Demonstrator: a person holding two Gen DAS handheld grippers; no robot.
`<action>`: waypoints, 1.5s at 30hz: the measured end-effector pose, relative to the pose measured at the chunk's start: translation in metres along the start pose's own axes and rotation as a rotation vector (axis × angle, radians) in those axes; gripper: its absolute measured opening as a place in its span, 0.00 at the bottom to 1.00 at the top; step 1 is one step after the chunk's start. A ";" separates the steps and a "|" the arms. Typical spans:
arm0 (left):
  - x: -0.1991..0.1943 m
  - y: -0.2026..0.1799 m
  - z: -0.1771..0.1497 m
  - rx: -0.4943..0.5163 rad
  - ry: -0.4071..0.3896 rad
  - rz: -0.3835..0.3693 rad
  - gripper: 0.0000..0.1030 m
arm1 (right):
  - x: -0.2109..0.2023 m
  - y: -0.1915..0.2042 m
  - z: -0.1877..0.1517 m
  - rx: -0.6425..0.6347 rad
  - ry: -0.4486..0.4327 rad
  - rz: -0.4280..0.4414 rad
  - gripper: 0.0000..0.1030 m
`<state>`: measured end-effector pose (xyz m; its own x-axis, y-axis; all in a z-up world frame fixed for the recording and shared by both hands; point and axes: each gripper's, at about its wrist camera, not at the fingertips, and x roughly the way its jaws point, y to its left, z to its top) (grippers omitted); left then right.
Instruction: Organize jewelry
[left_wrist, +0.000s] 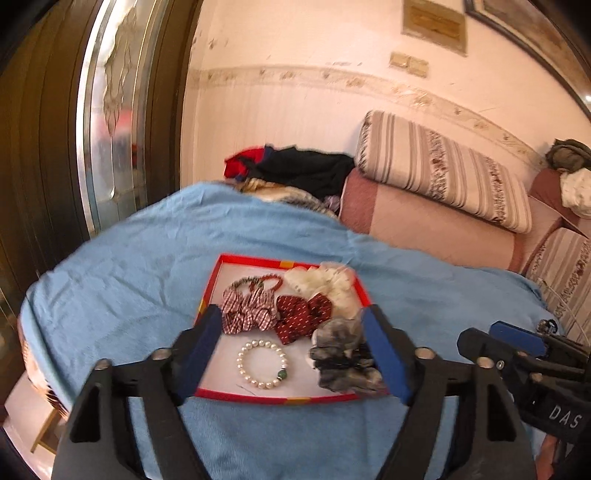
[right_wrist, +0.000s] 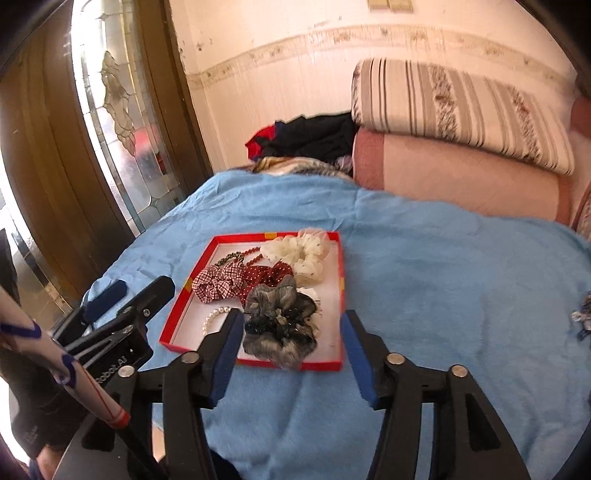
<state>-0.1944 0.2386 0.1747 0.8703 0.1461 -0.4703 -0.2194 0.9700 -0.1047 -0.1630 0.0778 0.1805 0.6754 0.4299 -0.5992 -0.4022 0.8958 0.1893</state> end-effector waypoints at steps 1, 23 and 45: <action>-0.012 -0.005 0.001 0.011 -0.015 0.004 0.83 | -0.015 -0.001 -0.004 -0.007 -0.017 -0.011 0.65; -0.093 -0.003 -0.028 0.097 0.051 0.298 1.00 | -0.087 0.019 -0.083 -0.247 -0.056 -0.237 0.91; -0.033 0.009 -0.052 0.143 0.235 0.410 1.00 | -0.047 0.018 -0.100 -0.291 0.042 -0.256 0.91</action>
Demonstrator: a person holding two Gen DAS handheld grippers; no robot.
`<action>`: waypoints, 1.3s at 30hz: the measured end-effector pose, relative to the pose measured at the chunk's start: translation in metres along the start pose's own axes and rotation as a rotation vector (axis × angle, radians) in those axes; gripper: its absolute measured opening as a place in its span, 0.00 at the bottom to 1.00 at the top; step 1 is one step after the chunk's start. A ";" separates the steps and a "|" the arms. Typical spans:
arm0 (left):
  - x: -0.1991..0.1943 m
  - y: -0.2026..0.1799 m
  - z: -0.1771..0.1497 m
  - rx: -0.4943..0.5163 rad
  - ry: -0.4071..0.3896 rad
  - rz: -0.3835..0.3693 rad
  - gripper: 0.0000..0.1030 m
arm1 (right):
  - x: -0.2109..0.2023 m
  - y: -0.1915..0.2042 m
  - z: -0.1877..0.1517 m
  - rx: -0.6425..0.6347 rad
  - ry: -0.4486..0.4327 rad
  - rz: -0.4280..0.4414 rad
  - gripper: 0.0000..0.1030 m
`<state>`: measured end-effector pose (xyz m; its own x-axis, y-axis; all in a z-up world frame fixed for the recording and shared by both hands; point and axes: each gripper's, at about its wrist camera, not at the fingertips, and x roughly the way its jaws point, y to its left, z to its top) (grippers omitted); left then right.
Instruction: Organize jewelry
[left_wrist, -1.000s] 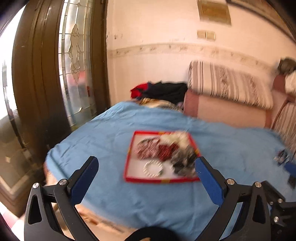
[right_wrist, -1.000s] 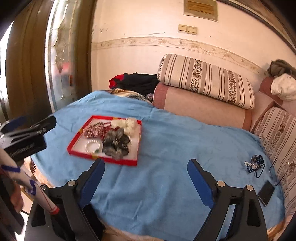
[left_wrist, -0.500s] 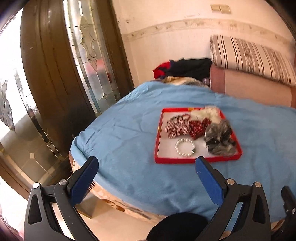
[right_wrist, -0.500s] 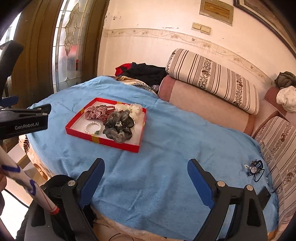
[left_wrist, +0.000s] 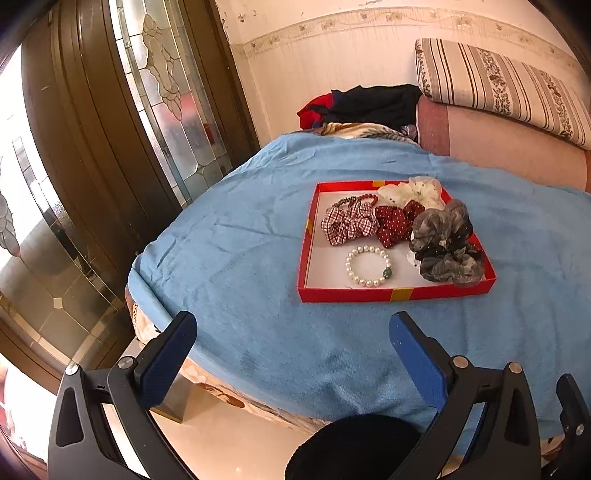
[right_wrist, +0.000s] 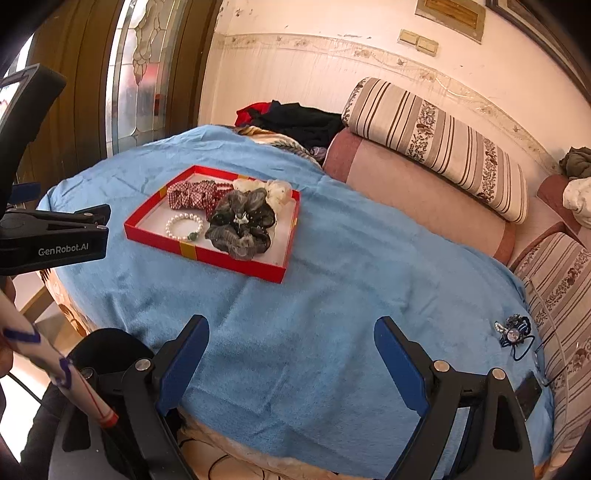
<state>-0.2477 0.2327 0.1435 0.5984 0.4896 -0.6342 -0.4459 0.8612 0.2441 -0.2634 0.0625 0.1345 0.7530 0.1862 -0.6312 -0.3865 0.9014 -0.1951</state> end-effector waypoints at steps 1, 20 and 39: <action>0.001 -0.001 0.000 0.001 0.003 -0.002 1.00 | 0.001 0.001 0.000 -0.001 0.003 -0.001 0.91; 0.006 -0.006 -0.006 -0.013 0.006 -0.066 1.00 | 0.009 0.005 -0.002 -0.003 0.017 0.000 0.91; 0.002 0.003 -0.007 -0.054 -0.025 -0.156 1.00 | 0.009 0.004 0.000 0.015 0.023 0.005 0.91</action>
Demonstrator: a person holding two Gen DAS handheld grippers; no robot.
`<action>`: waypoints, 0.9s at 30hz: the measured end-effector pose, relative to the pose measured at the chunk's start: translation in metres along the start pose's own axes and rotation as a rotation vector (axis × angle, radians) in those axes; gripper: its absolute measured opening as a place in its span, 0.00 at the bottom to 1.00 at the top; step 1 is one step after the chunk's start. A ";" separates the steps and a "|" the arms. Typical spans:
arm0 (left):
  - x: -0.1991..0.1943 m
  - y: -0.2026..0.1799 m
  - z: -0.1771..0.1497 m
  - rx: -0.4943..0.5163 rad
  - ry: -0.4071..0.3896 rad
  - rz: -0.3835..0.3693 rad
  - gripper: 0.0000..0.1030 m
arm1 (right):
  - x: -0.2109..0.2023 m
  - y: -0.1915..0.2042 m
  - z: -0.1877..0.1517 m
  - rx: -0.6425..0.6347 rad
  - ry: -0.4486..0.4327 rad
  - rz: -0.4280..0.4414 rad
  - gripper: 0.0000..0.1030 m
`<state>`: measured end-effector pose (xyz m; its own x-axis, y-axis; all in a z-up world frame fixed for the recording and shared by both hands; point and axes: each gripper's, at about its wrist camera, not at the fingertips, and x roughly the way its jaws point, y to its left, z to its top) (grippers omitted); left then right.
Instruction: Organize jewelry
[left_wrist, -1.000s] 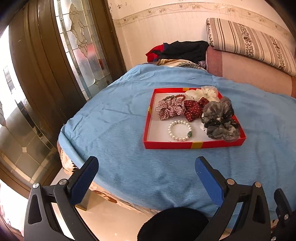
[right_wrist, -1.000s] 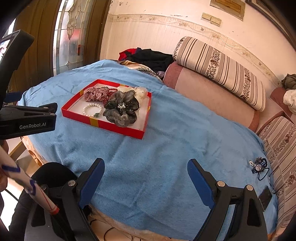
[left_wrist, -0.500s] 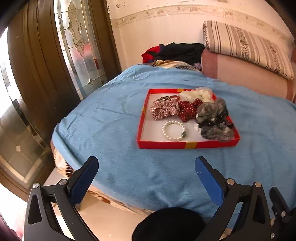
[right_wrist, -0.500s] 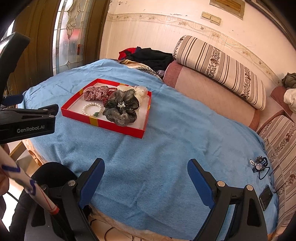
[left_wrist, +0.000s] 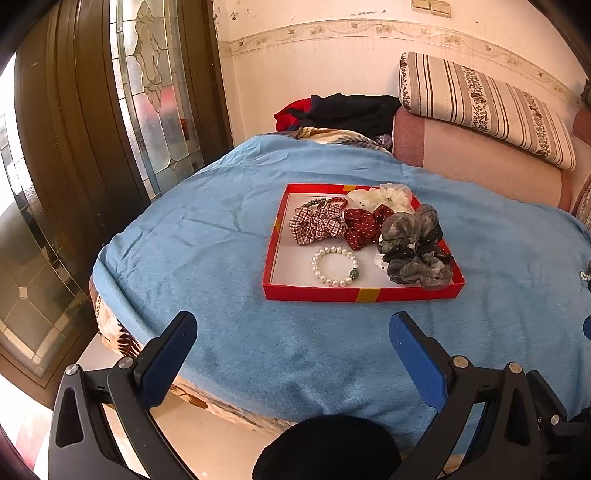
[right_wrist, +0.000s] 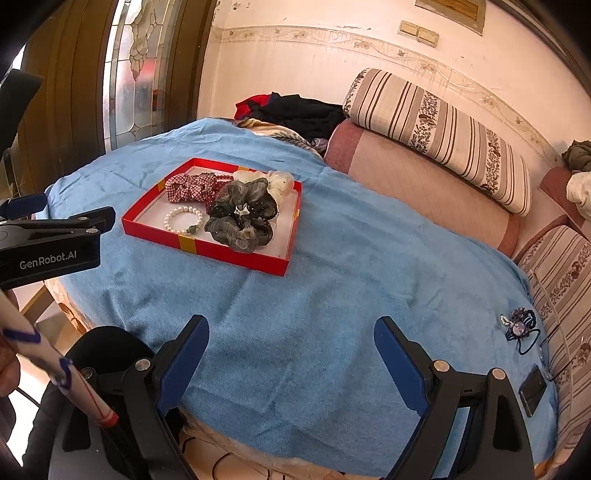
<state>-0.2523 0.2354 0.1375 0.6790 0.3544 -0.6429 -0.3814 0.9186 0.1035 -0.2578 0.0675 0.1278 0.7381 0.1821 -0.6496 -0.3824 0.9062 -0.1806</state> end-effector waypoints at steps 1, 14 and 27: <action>0.000 0.000 0.000 -0.001 0.000 0.000 1.00 | 0.000 0.000 0.000 -0.001 0.000 0.000 0.91; 0.002 0.003 -0.001 -0.007 0.011 0.008 1.00 | 0.001 0.001 -0.002 -0.002 0.009 0.001 0.91; 0.003 0.005 -0.002 -0.015 0.016 0.021 1.00 | 0.001 0.001 -0.002 -0.003 0.011 0.000 0.91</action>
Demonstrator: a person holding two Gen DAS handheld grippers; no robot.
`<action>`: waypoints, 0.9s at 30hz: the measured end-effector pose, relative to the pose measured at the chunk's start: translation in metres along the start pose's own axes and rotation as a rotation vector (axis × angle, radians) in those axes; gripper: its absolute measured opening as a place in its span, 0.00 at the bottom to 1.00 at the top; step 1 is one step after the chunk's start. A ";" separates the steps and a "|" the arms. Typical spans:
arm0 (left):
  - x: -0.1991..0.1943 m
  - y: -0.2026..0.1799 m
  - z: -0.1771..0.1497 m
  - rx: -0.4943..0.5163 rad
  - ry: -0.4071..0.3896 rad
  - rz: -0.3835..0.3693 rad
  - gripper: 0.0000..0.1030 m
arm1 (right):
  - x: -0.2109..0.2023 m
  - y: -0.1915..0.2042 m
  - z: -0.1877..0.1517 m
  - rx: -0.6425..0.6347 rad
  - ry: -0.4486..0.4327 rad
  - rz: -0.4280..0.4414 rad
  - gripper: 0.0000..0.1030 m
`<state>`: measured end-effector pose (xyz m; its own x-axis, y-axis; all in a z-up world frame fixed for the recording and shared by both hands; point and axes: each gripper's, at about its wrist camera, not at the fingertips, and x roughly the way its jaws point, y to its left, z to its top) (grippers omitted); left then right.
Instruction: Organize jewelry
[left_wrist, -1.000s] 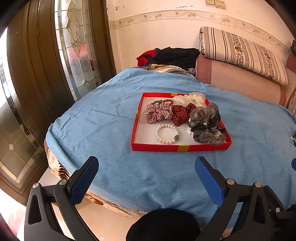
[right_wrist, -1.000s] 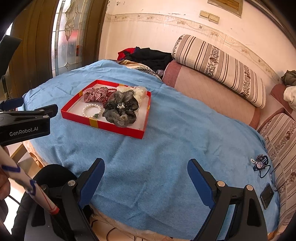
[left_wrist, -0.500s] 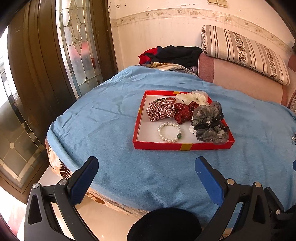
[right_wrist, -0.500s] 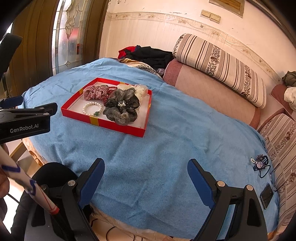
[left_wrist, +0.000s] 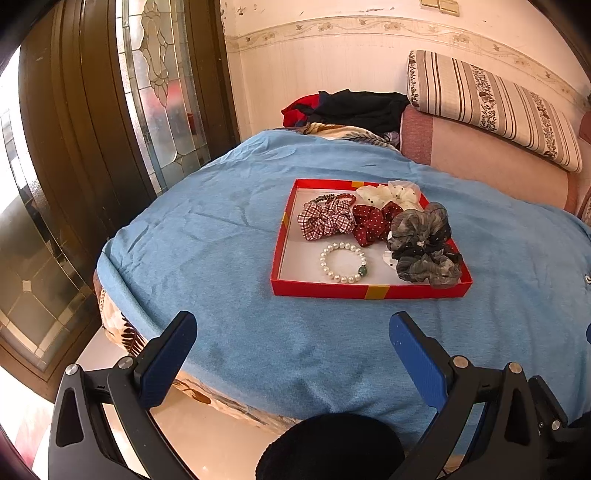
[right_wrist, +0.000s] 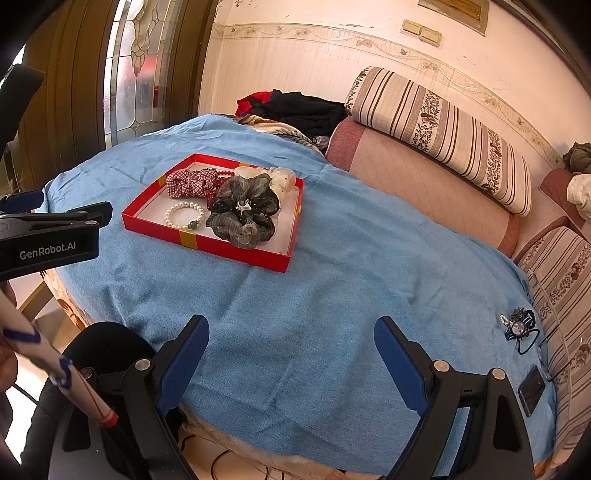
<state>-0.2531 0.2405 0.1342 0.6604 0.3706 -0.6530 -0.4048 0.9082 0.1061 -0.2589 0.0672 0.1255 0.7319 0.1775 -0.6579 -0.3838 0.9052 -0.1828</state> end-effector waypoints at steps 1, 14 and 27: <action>0.000 0.000 -0.001 -0.004 0.002 0.002 1.00 | 0.000 0.000 0.000 0.000 0.000 0.002 0.91; -0.004 0.004 0.002 -0.019 0.001 0.000 1.00 | -0.001 0.000 0.000 -0.004 -0.001 -0.001 0.91; -0.006 0.020 0.002 -0.064 0.015 -0.013 1.00 | -0.006 0.001 0.000 -0.003 -0.001 0.009 0.91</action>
<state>-0.2642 0.2565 0.1417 0.6565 0.3551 -0.6656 -0.4362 0.8985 0.0491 -0.2638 0.0672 0.1293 0.7290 0.1865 -0.6587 -0.3921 0.9025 -0.1784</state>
